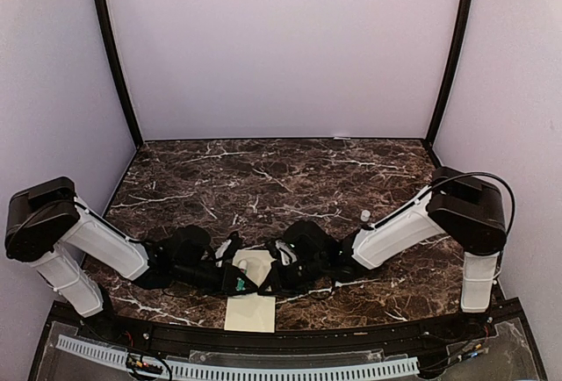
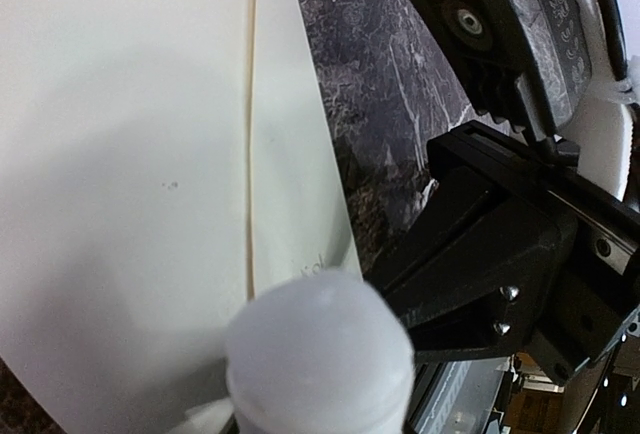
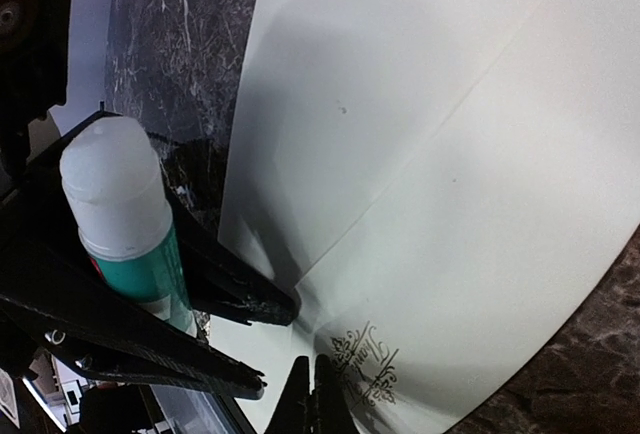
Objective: Place the letter into the envelope and seal it
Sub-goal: Seal the envelope flap on the envelope.
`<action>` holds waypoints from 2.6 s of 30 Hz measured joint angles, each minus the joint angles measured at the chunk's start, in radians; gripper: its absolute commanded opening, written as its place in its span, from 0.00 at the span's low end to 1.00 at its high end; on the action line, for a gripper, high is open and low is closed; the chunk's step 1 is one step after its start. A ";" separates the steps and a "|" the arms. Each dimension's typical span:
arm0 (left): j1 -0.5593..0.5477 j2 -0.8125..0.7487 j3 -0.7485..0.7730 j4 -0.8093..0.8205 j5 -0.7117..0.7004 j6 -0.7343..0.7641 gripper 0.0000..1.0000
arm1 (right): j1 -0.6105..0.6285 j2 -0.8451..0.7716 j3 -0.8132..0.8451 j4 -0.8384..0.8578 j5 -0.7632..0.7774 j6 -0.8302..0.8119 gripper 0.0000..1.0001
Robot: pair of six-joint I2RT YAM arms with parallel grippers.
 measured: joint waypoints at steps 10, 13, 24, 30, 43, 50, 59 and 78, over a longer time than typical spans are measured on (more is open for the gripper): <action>0.000 0.004 -0.004 0.013 -0.002 -0.014 0.00 | 0.000 0.004 -0.016 0.028 -0.033 0.008 0.00; 0.000 0.005 -0.004 0.014 -0.002 -0.017 0.00 | 0.002 0.004 -0.023 0.037 -0.045 0.007 0.00; 0.000 0.007 -0.004 0.018 -0.002 -0.018 0.00 | 0.038 0.003 -0.025 0.030 -0.074 0.000 0.00; 0.000 0.007 -0.004 0.018 -0.003 -0.018 0.00 | 0.040 -0.021 -0.055 0.031 -0.057 0.005 0.00; -0.001 0.007 -0.009 0.026 -0.003 -0.018 0.00 | 0.007 -0.036 -0.109 0.121 0.007 0.084 0.00; -0.001 0.008 -0.014 0.036 -0.002 -0.018 0.00 | -0.027 -0.029 -0.090 0.114 0.014 0.082 0.00; -0.001 0.016 -0.016 0.052 0.000 -0.021 0.00 | -0.070 0.015 -0.022 0.095 0.014 0.056 0.00; -0.001 0.027 -0.016 0.070 0.002 -0.025 0.00 | -0.069 0.029 0.010 0.061 -0.006 0.026 0.00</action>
